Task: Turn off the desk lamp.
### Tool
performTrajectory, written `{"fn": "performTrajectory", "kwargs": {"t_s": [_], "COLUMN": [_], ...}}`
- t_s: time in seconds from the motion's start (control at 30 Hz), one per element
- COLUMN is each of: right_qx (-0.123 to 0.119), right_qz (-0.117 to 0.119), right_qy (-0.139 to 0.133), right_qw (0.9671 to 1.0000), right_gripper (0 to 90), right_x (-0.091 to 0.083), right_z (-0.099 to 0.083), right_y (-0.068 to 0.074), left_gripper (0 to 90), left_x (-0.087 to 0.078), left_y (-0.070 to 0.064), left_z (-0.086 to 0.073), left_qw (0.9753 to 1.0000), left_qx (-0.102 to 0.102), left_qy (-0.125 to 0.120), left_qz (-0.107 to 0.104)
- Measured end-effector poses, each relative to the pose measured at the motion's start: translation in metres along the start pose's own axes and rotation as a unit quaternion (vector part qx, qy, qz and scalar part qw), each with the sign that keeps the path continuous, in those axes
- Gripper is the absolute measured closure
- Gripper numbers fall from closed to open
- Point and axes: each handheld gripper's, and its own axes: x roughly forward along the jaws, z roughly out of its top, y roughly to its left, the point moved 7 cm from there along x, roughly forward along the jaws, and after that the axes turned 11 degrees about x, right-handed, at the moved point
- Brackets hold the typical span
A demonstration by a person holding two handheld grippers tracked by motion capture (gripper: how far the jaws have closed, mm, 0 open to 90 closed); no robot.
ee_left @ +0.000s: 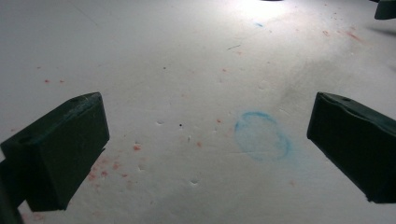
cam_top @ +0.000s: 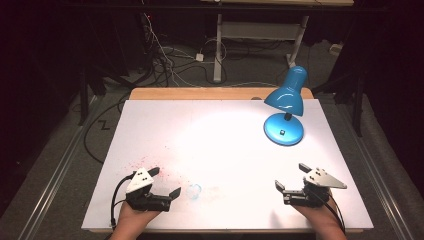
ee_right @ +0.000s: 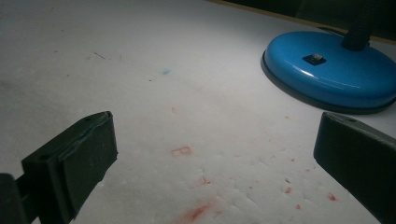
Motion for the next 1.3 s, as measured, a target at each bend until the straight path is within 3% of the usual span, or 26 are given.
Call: {"fn": "performTrajectory", "kwargs": {"t_s": [0.3, 0.6, 0.77, 1.1, 1.2, 1.3], "right_qx": [0.002, 0.005, -0.006, -0.009, -0.006, -0.005], "right_qz": [0.001, 0.003, 0.007, 0.009, 0.003, -0.002], "right_qy": [-0.012, -0.011, -0.003, -0.003, -0.002, 0.002], "right_qw": [0.9999, 0.9999, 1.0000, 0.9999, 1.0000, 1.0000], "right_gripper": [0.6, 0.7, 2.3, 10.5, 17.5, 19.1], "right_x": [-0.0027, -0.0018, -0.0025, -0.0070, -0.0078, -0.0074], "right_z": [0.0063, 0.0078, 0.0062, 0.0049, 0.0043, 0.0039], "right_y": [0.0021, 0.0041, 0.0066, 0.0085, 0.0060, 0.0040], "left_gripper": [0.0, 0.0, 0.0, 0.0, 0.0, 0.0], "left_x": [-0.0007, -0.0025, -0.0010, 0.0023, 0.0017, 0.0019], "left_y": [-0.0002, 0.0047, 0.0040, 0.0021, 0.0022, 0.0017], "left_z": [-0.0036, -0.0021, 0.0015, 0.0042, 0.0045, 0.0038], "left_qw": [1.0000, 1.0000, 1.0000, 0.9999, 0.9999, 0.9999], "left_qx": [0.007, -0.001, 0.004, 0.007, 0.002, 0.003], "left_qy": [0.007, -0.004, -0.009, -0.009, -0.012, -0.011], "left_qz": [0.000, 0.002, 0.001, -0.006, -0.008, -0.009]}}
